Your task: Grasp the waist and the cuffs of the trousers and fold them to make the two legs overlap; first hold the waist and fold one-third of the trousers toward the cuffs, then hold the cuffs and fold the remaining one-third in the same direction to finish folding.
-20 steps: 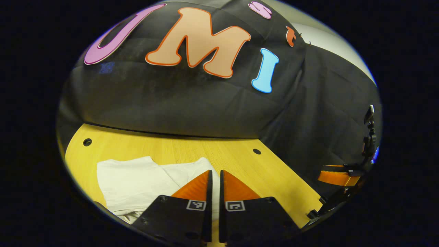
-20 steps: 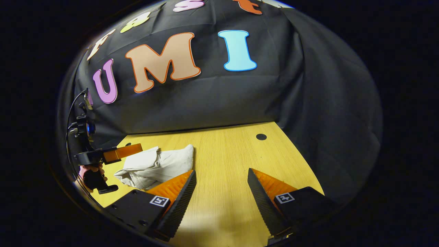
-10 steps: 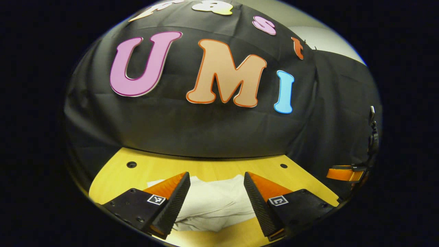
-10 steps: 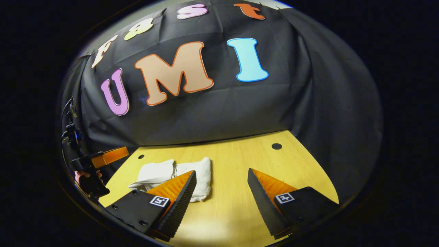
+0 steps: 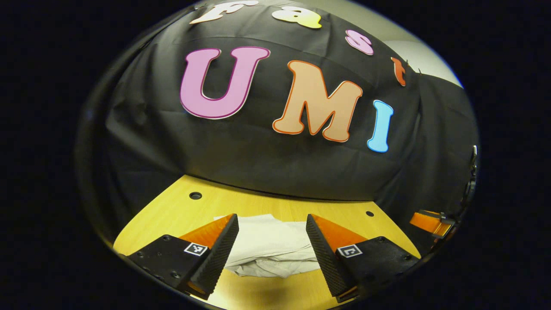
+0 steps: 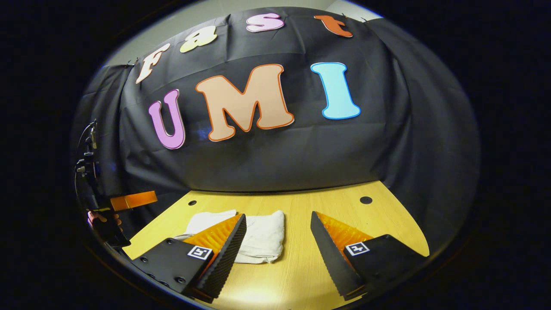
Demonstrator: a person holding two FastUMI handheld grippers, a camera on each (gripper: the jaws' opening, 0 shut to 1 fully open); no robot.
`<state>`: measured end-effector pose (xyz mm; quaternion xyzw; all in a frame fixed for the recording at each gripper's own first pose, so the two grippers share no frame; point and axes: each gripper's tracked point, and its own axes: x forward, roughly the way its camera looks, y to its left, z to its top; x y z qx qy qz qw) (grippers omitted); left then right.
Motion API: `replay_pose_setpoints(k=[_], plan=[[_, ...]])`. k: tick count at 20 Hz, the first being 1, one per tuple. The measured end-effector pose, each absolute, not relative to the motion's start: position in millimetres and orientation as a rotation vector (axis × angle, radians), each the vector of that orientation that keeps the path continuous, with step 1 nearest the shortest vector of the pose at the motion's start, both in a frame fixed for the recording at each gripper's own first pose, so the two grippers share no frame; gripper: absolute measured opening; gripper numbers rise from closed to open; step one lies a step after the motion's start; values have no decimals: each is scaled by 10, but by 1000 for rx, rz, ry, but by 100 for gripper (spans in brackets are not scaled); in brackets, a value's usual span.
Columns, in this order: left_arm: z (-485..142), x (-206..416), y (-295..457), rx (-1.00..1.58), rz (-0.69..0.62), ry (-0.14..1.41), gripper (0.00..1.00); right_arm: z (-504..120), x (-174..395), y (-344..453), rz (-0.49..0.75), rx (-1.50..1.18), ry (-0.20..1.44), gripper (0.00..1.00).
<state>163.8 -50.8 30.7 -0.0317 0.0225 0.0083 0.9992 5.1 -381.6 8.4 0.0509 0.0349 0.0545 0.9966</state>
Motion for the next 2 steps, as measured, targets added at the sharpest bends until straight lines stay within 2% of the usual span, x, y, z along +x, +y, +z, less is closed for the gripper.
replay_pose_setpoints(k=[2], plan=[[250,1588,-498,-71,31,61,94,57,42,-3778,129,98,80,97]])
